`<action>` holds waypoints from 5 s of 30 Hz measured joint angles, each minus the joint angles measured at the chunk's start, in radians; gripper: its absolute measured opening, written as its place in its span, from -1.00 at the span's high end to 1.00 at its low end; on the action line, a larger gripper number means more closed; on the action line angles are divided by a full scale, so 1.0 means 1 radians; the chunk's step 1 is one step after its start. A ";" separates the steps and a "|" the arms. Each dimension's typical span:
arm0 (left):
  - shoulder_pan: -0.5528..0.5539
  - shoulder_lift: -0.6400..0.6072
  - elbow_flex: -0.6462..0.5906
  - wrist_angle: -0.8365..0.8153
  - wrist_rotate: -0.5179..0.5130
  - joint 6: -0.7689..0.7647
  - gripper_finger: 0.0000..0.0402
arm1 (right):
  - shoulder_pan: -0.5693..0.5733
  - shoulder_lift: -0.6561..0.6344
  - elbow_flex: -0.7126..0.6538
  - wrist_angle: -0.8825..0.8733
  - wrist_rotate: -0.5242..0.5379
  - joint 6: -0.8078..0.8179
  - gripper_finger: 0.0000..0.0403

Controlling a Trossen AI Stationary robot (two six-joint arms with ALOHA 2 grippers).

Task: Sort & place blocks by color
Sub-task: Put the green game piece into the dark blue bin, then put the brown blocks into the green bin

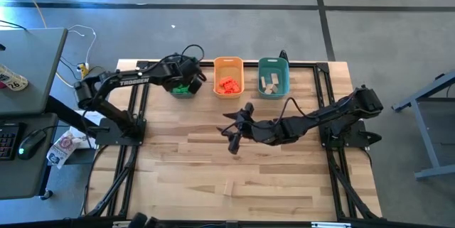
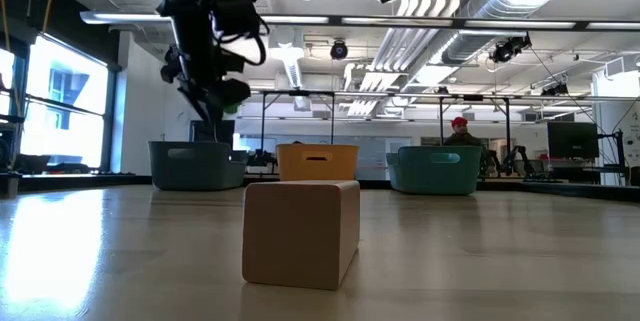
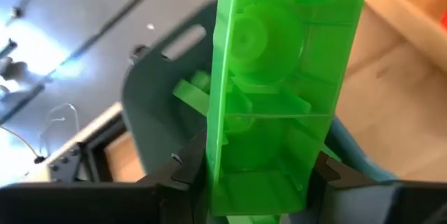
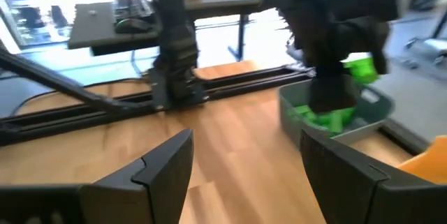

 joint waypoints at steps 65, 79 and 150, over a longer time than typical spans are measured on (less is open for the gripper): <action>-0.378 -0.342 0.162 -0.319 0.375 -0.100 -0.03 | 0.061 0.012 0.160 -0.256 -0.657 -0.139 -0.23; -0.607 -0.413 0.162 -0.321 0.390 -0.188 -0.03 | 0.094 0.160 0.313 -0.516 -0.759 -0.423 -0.23; -0.706 -0.413 0.161 -0.304 0.374 -0.180 -0.03 | 0.117 0.516 0.311 -0.530 -0.789 -0.489 0.38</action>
